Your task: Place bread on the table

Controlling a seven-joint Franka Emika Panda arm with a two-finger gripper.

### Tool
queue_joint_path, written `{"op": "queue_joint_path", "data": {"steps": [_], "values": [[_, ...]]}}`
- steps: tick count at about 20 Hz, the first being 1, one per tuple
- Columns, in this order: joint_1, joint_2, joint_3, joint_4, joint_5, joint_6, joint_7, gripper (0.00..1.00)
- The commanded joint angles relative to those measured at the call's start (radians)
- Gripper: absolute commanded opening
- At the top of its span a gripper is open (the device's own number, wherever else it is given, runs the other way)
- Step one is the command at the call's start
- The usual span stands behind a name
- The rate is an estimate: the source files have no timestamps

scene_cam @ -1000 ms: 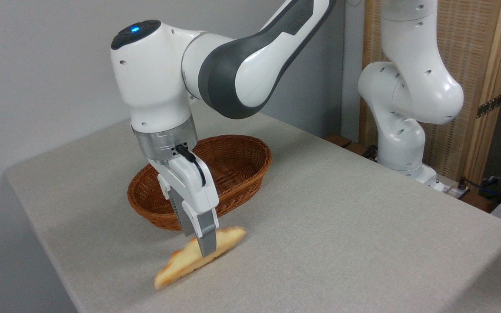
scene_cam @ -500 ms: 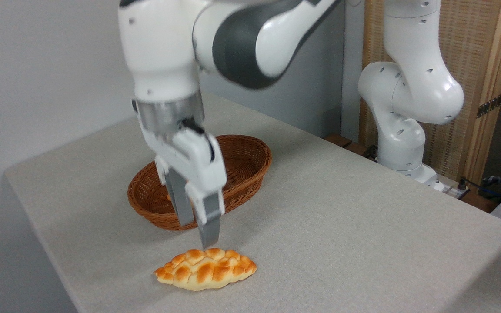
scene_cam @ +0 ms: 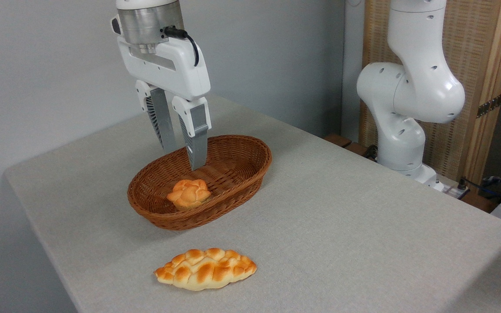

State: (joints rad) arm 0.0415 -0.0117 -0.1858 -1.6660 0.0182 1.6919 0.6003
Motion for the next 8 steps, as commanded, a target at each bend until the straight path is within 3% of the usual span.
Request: {"op": "queue_joint_path", "data": {"steps": [1,8], "values": [[0.018,0.001,-0.001,0.009,0.013,-0.021,0.004,1.0],[0.018,0.001,0.003,0.009,0.006,-0.024,0.004,1.0]]}}
